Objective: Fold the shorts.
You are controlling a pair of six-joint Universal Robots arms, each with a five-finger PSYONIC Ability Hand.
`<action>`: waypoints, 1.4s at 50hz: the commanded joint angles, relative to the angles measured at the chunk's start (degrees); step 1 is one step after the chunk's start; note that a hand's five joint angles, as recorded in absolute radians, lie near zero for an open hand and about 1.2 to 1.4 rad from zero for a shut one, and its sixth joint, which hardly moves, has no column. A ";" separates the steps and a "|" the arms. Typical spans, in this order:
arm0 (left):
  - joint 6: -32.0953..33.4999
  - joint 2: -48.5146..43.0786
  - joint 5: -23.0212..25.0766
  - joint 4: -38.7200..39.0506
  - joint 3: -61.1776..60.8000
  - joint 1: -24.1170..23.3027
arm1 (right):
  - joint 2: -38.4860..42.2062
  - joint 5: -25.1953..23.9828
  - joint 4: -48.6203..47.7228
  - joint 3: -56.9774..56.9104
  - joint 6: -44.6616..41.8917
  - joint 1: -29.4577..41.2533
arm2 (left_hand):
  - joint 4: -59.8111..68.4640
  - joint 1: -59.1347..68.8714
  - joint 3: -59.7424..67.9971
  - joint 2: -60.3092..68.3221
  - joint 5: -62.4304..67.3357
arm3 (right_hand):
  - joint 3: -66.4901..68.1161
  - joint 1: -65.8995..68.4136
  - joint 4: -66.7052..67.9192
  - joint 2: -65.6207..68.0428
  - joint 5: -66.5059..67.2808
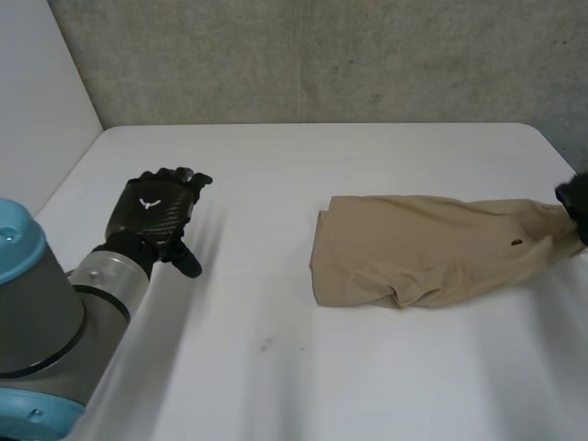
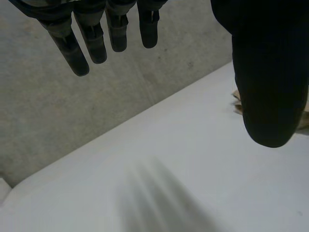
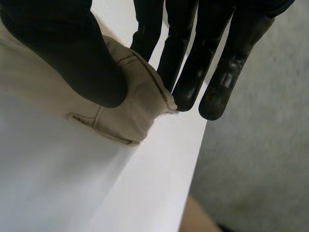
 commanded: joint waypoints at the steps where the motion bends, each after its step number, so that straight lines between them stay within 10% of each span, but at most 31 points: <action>1: 0.00 1.00 -0.05 0.03 -0.59 0.51 | 0.72 -0.55 2.00 -8.21 -2.92 13.73 | -0.47 -0.50 -0.93 -0.17 -1.62 | 13.21 25.00 11.75 12.69 14.46; 10: -0.53 0.74 0.04 0.47 0.20 -0.20 | 10.11 -9.24 -2.66 -7.78 -6.26 35.27 | -0.64 -0.67 -1.09 -0.34 -1.79 | 13.21 25.00 11.75 12.69 14.46; 16: -1.67 -0.14 -0.05 0.56 3.27 -0.46 | 11.97 -11.09 -1.95 -5.93 -8.20 37.74 | -0.47 -0.50 -0.93 -0.17 -1.62 | -56.79 -45.00 -58.25 -57.31 -55.54; 32: -1.58 -19.11 -0.22 -0.58 29.10 -12.23 | -1.92 -10.30 -6.97 -5.23 36.79 24.21 | 1.21 1.18 0.76 1.52 0.06 | -56.79 -45.00 -58.25 -57.31 -55.54; 47: -1.85 -39.33 3.64 -1.46 49.50 -19.62 | 3.17 -2.48 -5.74 -3.82 37.77 16.73 | 4.74 4.71 4.29 5.05 3.59 | -56.79 -45.00 -58.25 -57.31 -55.54; 70: -1.93 -43.38 2.41 -5.68 51.00 -17.51 | 20.14 -20.32 8.24 -16.83 33.29 16.20 | 4.58 4.55 4.12 4.88 3.43 | -56.79 -45.00 -58.25 -57.31 -55.54</action>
